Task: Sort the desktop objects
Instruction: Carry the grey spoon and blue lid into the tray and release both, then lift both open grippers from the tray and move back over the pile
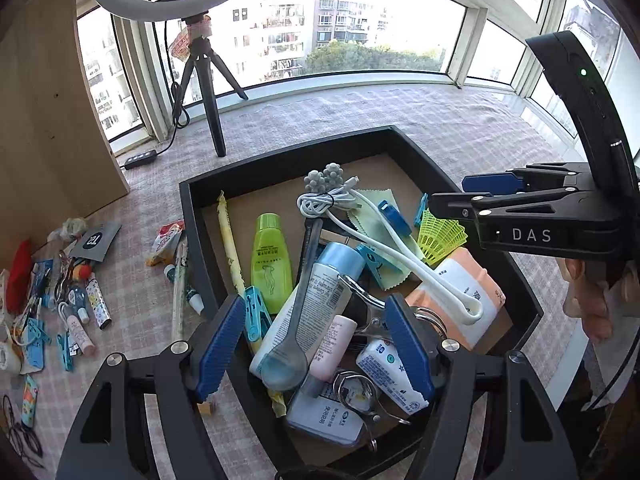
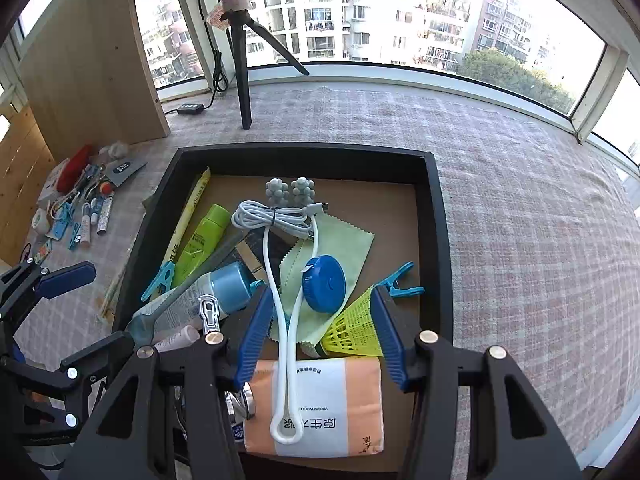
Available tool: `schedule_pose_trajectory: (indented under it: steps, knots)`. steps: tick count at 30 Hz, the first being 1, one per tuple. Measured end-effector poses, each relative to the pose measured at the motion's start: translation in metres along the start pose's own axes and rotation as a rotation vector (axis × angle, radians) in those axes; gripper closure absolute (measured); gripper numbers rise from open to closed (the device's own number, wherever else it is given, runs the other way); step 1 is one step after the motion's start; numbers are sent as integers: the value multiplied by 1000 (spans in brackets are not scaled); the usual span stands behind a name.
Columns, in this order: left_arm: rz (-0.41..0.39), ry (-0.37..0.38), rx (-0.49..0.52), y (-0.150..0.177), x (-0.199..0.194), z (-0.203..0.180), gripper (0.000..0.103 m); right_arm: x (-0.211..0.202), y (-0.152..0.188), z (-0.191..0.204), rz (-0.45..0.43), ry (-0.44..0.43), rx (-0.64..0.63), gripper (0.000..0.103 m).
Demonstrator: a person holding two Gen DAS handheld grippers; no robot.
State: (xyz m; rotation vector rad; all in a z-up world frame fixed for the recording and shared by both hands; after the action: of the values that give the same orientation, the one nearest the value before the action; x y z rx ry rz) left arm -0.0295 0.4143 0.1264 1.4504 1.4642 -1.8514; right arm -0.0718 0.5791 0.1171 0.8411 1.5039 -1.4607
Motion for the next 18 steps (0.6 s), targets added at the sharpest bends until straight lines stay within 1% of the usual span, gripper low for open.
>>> schedule_pose_trajectory:
  steps: [8, 18]
  knots:
    - [-38, -20, 5, 6, -23, -1, 34, -10, 8, 22, -14, -23, -20, 51]
    - [-57, -36, -19, 24, -44, 22, 34, -16, 11, 53, -21, -48, -37, 51]
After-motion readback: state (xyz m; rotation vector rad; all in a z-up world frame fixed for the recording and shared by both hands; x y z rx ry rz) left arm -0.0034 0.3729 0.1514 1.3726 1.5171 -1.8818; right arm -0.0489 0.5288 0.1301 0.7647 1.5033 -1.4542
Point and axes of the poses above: each gripper's, at about its wrist camera, not at the fingertips, and x roughly the way its jaws point, z to its left, y to its underside, the point moved 2 cm from there along x, roughly the way its jaws point, and after that the axes turned 3 degrees about z, right-handed, at the moved point
